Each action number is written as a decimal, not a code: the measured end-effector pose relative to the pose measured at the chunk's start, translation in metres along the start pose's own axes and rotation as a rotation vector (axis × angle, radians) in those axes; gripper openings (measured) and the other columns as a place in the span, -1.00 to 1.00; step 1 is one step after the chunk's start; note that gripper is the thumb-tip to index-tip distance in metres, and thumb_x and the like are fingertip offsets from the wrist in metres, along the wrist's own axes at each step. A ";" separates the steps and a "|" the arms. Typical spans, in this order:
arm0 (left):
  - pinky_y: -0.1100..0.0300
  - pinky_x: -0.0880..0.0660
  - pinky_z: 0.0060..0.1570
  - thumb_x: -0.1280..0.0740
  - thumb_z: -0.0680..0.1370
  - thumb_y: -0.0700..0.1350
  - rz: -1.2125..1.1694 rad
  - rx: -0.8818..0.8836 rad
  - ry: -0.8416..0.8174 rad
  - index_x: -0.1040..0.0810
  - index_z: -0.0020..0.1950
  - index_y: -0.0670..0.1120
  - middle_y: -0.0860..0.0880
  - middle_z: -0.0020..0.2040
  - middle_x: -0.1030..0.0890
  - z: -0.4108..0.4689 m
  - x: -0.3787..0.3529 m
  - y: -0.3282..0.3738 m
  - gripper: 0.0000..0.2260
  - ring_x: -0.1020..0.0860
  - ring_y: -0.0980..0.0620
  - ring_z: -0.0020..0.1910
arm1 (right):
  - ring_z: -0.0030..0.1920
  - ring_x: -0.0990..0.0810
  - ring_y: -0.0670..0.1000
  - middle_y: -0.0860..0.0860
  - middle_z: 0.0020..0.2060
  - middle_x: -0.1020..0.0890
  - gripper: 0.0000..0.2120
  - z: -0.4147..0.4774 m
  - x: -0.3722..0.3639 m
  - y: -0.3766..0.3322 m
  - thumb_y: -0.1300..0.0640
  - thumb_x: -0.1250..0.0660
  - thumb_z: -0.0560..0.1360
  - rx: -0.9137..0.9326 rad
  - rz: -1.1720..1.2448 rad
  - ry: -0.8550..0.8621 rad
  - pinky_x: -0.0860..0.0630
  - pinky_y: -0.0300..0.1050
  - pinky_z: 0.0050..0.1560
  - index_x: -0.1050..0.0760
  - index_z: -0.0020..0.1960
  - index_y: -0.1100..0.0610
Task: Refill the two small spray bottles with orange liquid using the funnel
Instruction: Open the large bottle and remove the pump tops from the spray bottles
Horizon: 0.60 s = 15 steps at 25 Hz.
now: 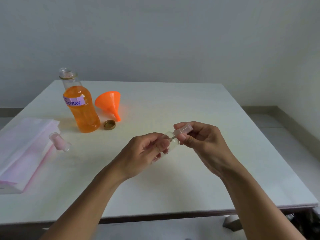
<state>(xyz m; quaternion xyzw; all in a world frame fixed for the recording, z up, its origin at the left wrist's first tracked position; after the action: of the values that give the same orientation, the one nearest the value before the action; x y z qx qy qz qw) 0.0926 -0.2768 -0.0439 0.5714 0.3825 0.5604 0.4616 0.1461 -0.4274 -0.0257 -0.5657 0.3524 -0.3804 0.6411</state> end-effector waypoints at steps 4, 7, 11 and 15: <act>0.19 -0.56 -0.05 -0.32 0.52 0.21 0.132 -0.026 0.050 -0.58 0.17 0.13 0.11 -0.02 -0.66 0.006 0.003 -0.007 -0.71 -0.60 0.18 -0.06 | -0.04 -0.69 -0.02 0.03 0.02 -0.73 -0.45 0.005 0.007 0.003 0.04 -0.58 0.35 -0.089 -0.088 -0.037 -0.59 -0.17 -0.05 -0.57 0.32 0.02; 0.23 -0.58 0.04 -0.29 0.50 0.26 0.283 -0.069 0.077 -0.53 0.23 0.16 0.22 0.11 -0.61 0.005 0.002 -0.007 -0.64 -0.57 0.24 0.11 | -0.25 -0.61 -0.09 0.02 -0.21 -0.73 -0.64 0.006 0.013 0.007 -0.25 -0.43 0.42 -0.100 -0.309 0.066 -0.53 -0.14 -0.24 -0.73 -0.02 0.02; 0.20 -0.60 -0.03 -0.28 0.49 0.28 0.377 -0.095 0.096 -0.52 0.24 0.14 0.20 0.08 -0.59 0.002 0.007 -0.010 -0.61 -0.57 0.17 0.06 | -0.15 -0.71 0.09 0.07 -0.11 -0.75 -0.85 0.003 0.012 0.010 0.02 -0.50 0.49 -0.094 -0.312 -0.040 -0.64 -0.04 -0.08 -0.71 0.02 0.06; 0.22 -0.62 -0.04 -0.27 0.49 0.31 0.458 -0.109 0.108 -0.49 0.26 0.15 0.22 0.11 -0.57 0.000 0.008 -0.010 -0.58 -0.57 0.18 0.05 | -0.01 -0.74 0.00 -0.06 0.08 -0.71 -0.58 0.001 0.017 0.012 -0.09 -0.55 0.41 -0.131 -0.355 -0.028 -0.71 -0.03 -0.03 -0.60 0.24 -0.10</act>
<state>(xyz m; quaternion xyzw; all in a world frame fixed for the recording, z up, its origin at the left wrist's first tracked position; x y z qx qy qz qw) 0.0942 -0.2667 -0.0515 0.5866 0.2363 0.7001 0.3315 0.1562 -0.4416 -0.0378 -0.6649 0.2619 -0.4558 0.5305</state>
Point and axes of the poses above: each hand's wrist, its own z-axis towards the middle knuckle, its own x-axis out of the back of the hand, y = z × x, the point moved 9 cm from there along z, towards the middle knuckle
